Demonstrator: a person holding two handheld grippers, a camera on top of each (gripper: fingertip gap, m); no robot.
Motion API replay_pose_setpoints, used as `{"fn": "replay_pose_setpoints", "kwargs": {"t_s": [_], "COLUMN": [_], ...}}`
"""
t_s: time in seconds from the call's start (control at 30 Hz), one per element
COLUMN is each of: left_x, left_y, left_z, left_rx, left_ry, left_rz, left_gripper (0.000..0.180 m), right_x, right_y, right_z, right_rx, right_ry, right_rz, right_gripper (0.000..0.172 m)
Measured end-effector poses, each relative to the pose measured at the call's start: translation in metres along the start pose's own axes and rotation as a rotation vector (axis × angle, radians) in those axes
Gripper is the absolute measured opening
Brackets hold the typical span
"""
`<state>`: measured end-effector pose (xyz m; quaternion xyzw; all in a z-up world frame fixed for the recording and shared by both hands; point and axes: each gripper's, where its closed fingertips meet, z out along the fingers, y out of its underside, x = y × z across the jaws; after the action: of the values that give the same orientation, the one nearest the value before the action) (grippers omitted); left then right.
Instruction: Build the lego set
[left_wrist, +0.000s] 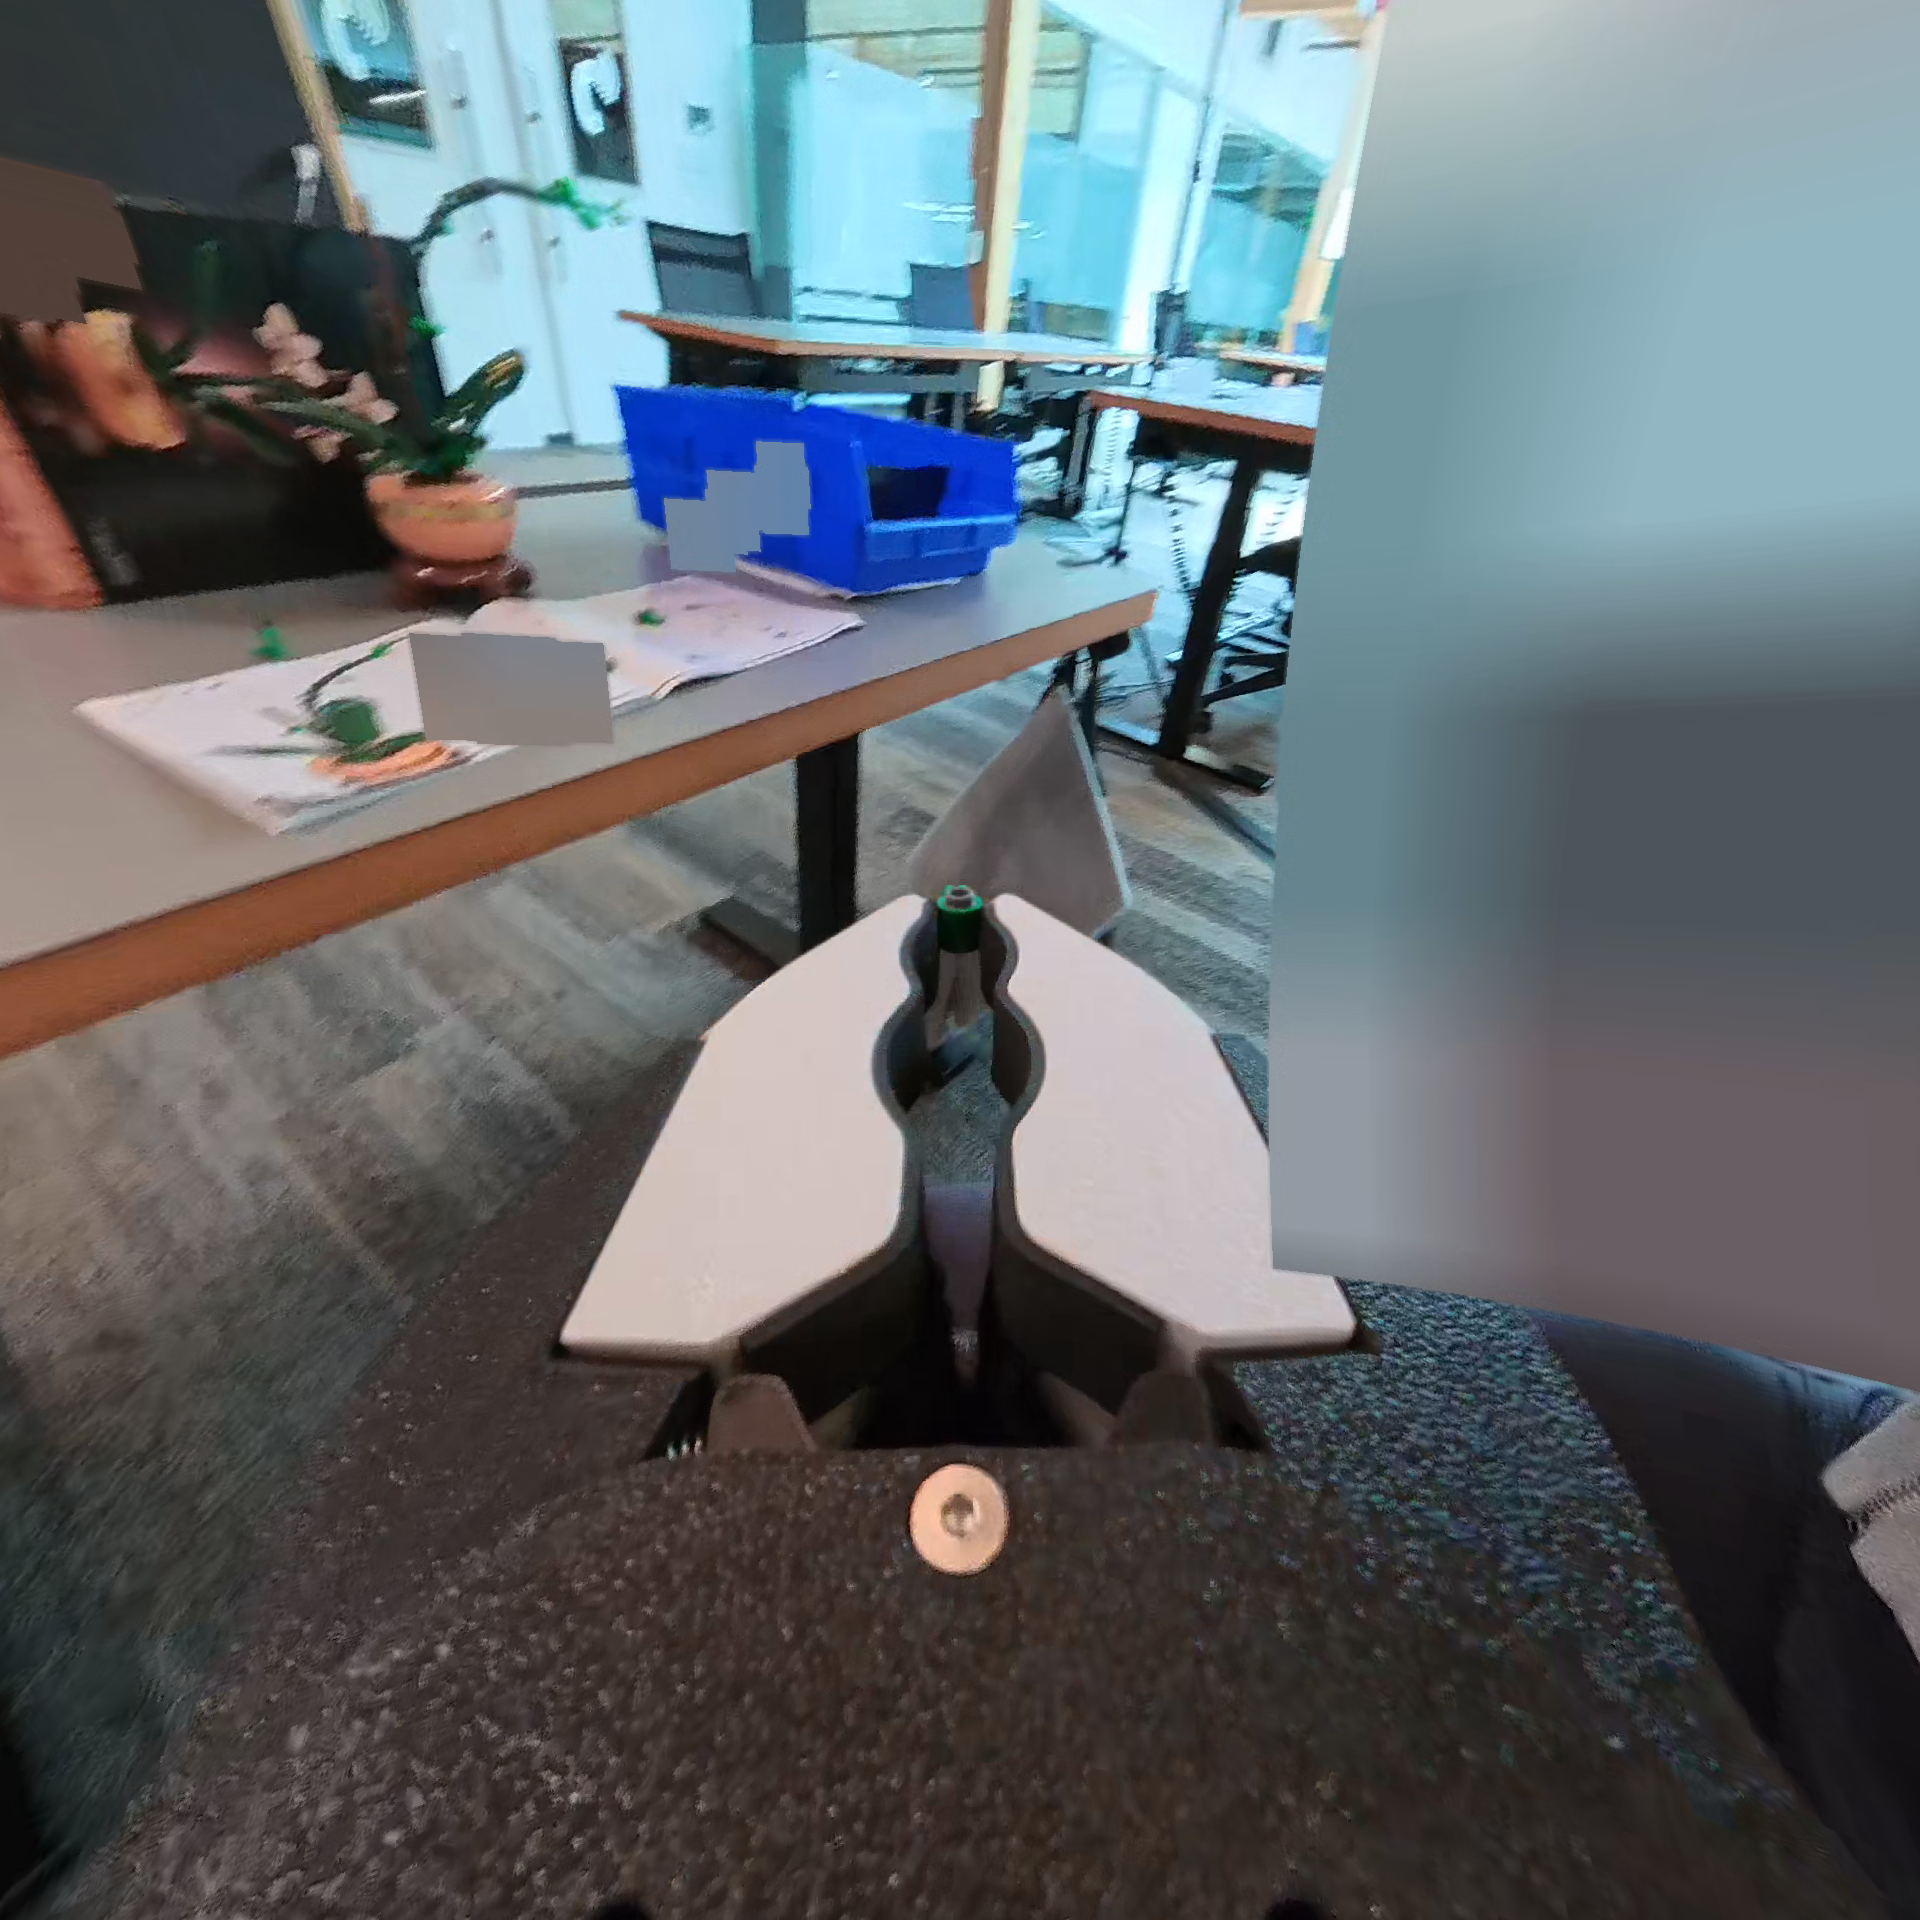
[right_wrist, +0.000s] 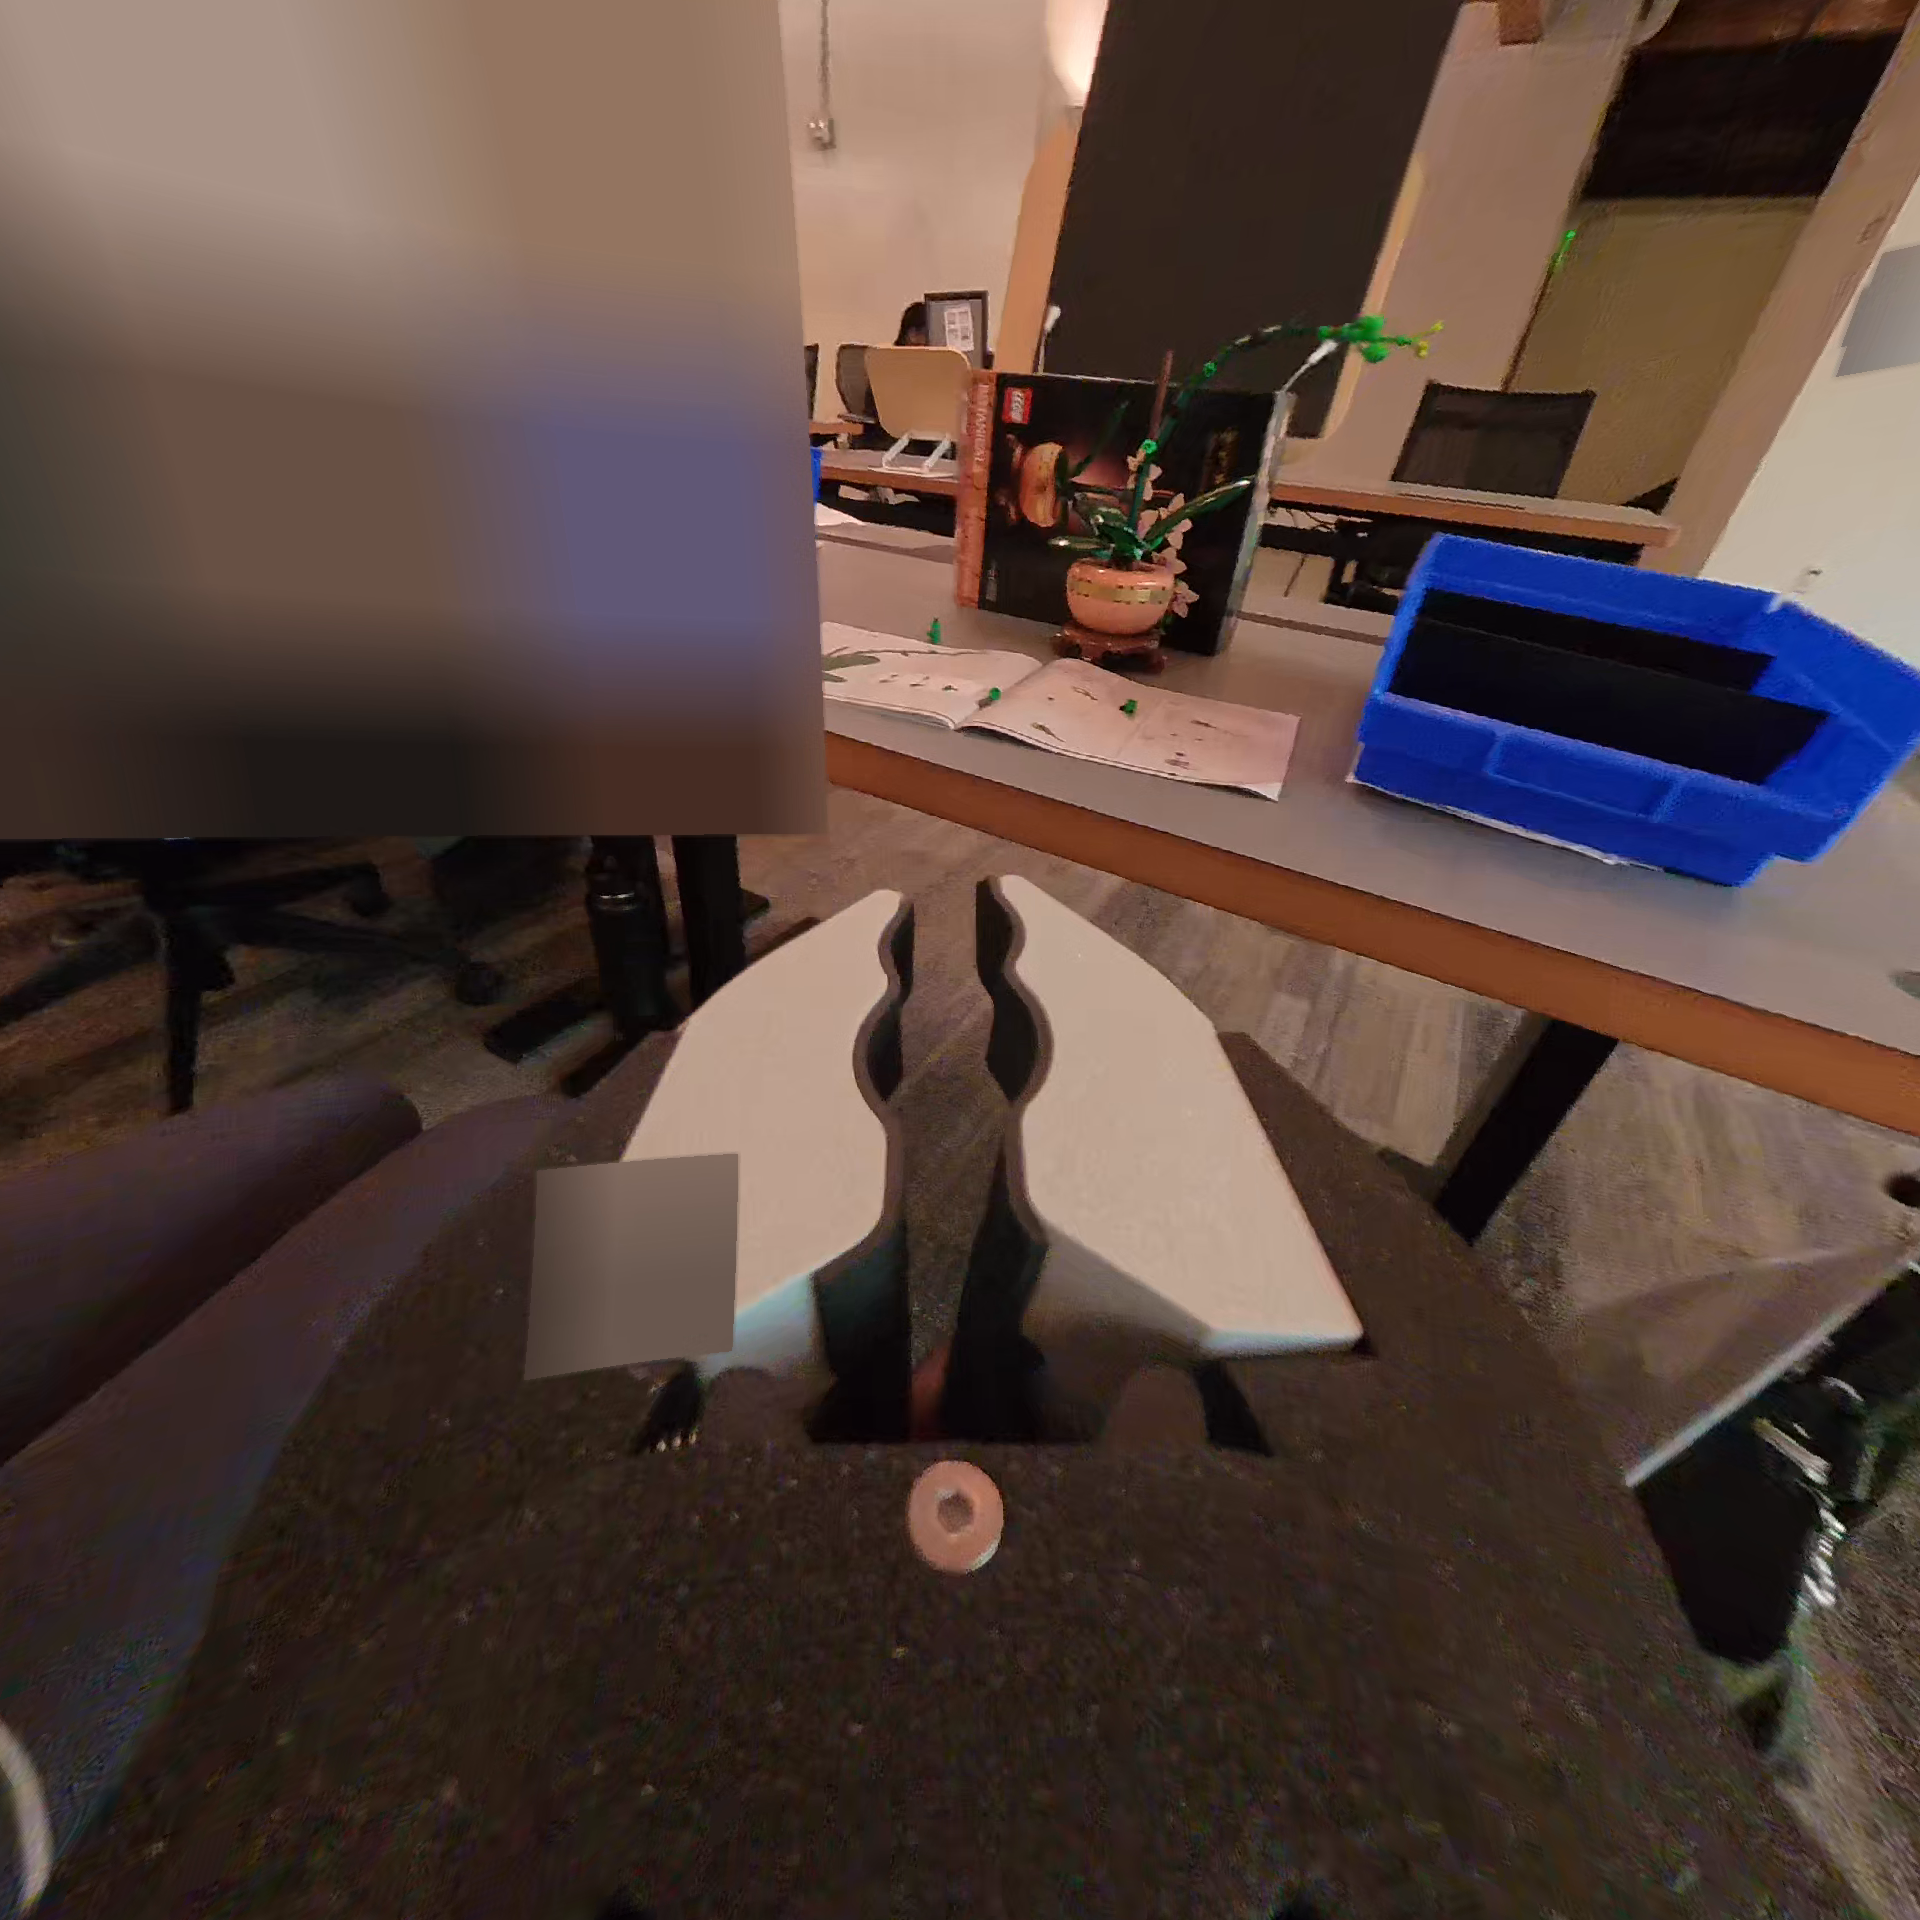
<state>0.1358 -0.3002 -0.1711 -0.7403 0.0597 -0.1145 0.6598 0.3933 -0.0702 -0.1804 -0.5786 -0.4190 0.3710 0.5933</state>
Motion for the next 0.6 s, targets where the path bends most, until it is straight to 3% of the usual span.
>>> {"fn": "replay_pose_setpoints", "kwargs": {"t_s": [0.23,0.33,0.5,0.6], "left_x": [0.04,0.059,0.041,0.008], "left_y": [-0.01,-0.009,0.003,0.001], "left_z": [0.061,0.069,0.082,0.11], "left_rx": [0.017,-0.003,-0.139,-0.135], "left_ry": [0.218,0.307,0.37,0.389], "left_rz": [0.013,0.019,0.161,0.163], "left_gripper": [0.006,0.006,0.006,0.006], "right_x": [0.004,-0.02,-0.061,-0.048], "right_y": [0.002,-0.01,-0.041,-0.033], "right_z": [-0.067,-0.067,-0.008,0.054], "right_rx": [-0.028,-0.062,-0.191,-0.274], "right_ry": [0.108,0.011,-0.288,-0.376], "right_rz": [-0.051,-0.064,-0.175,-0.17], "right_gripper": [0.012,0.012,0.024,0.031]}}
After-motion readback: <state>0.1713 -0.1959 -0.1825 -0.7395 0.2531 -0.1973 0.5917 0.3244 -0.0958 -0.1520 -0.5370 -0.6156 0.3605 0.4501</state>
